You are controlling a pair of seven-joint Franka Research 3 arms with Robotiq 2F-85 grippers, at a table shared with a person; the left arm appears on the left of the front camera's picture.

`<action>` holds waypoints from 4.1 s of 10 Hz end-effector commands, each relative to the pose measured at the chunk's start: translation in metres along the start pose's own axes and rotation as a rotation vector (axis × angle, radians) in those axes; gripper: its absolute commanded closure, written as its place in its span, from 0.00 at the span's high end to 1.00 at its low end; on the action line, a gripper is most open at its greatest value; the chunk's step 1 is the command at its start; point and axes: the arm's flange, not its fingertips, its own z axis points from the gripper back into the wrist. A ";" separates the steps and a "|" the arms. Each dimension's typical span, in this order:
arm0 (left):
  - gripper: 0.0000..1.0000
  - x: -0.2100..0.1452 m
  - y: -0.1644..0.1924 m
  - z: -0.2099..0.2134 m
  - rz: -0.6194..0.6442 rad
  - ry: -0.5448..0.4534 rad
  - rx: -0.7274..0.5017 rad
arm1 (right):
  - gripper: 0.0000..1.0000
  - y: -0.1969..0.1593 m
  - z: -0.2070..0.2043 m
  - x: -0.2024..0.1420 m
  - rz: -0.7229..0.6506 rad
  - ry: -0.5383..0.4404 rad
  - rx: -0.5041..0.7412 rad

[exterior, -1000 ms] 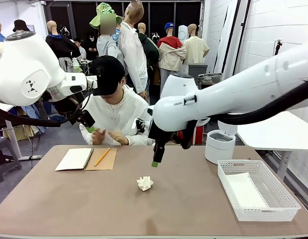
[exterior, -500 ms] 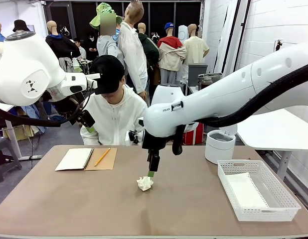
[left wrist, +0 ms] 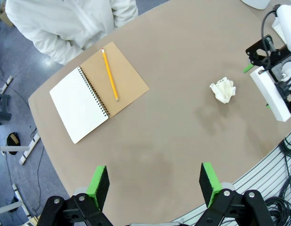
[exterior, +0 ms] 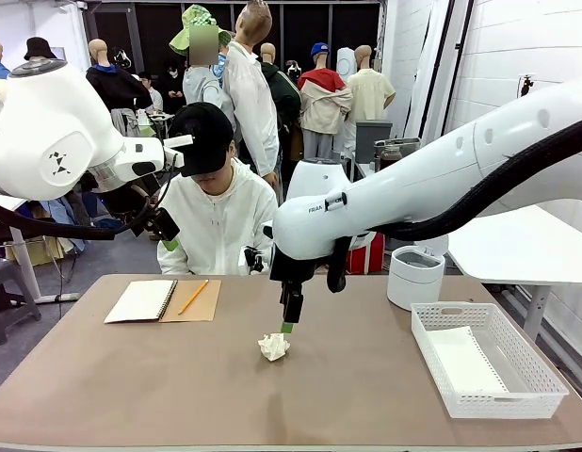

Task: Sort the paper based on its condition.
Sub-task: If a person hands you a paper, place it in the Organizing basket , and if it's crumpled, put it in the Trash can.

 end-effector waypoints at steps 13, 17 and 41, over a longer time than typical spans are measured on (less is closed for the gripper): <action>1.00 0.000 0.001 0.001 0.003 -0.007 -0.003 | 1.00 -0.045 -0.091 0.013 0.031 0.061 -0.021; 1.00 0.000 0.001 0.001 0.003 -0.007 -0.003 | 1.00 -0.053 -0.101 0.013 0.016 0.101 -0.011; 1.00 0.000 0.001 0.001 0.003 -0.007 -0.003 | 0.00 -0.084 0.027 -0.090 -0.464 0.115 -0.009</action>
